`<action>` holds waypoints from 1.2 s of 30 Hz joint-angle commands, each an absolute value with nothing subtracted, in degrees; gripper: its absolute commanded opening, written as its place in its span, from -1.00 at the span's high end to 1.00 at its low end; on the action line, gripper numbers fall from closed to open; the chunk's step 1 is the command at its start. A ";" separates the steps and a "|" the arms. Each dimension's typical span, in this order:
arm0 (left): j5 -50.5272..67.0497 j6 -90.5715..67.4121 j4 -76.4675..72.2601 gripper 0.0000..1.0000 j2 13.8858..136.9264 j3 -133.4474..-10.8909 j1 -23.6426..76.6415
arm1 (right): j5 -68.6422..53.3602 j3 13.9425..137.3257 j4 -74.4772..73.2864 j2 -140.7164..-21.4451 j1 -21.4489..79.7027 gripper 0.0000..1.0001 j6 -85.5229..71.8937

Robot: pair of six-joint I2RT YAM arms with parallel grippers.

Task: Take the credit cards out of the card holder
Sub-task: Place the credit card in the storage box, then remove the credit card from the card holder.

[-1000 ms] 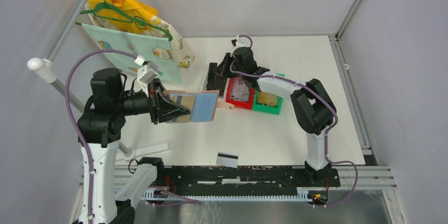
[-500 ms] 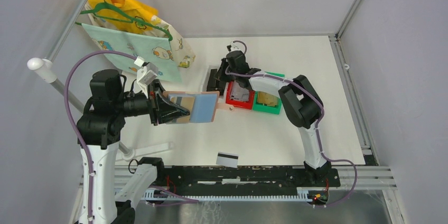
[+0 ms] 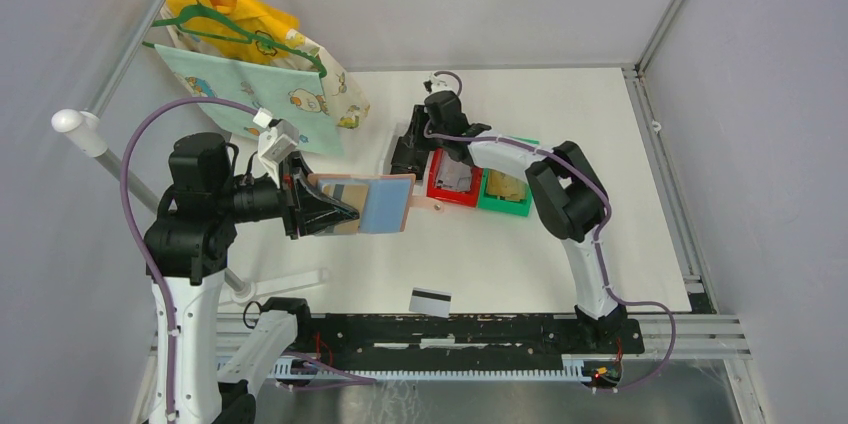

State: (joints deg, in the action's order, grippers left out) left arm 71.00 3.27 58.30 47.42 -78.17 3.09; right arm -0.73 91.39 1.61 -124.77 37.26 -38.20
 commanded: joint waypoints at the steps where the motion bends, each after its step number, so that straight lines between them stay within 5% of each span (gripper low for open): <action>1: 72.51 6.21 57.22 0.92 46.74 -80.19 3.33 | 3.09 93.28 0.58 -119.84 37.44 0.23 -34.94; 10: 72.83 6.20 57.27 0.93 46.98 -80.35 3.27 | -0.59 88.06 2.95 -104.06 37.43 -0.31 -31.19; 19: 74.15 7.80 58.57 0.93 46.79 -79.72 3.32 | -25.05 69.80 15.02 -79.45 34.35 -0.95 -33.73; 28: 73.74 10.20 61.08 0.93 47.38 -79.16 3.32 | -40.46 55.21 42.01 -68.22 34.79 -0.96 -54.18; 36: 73.83 9.89 61.12 0.92 47.79 -79.30 3.36 | -41.23 55.57 40.17 -68.58 45.11 -0.96 -49.48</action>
State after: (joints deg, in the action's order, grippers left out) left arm 72.07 7.86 61.80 47.59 -78.17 3.09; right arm -38.04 54.46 34.46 -69.38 40.99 -49.91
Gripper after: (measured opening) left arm 0.294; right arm 0.979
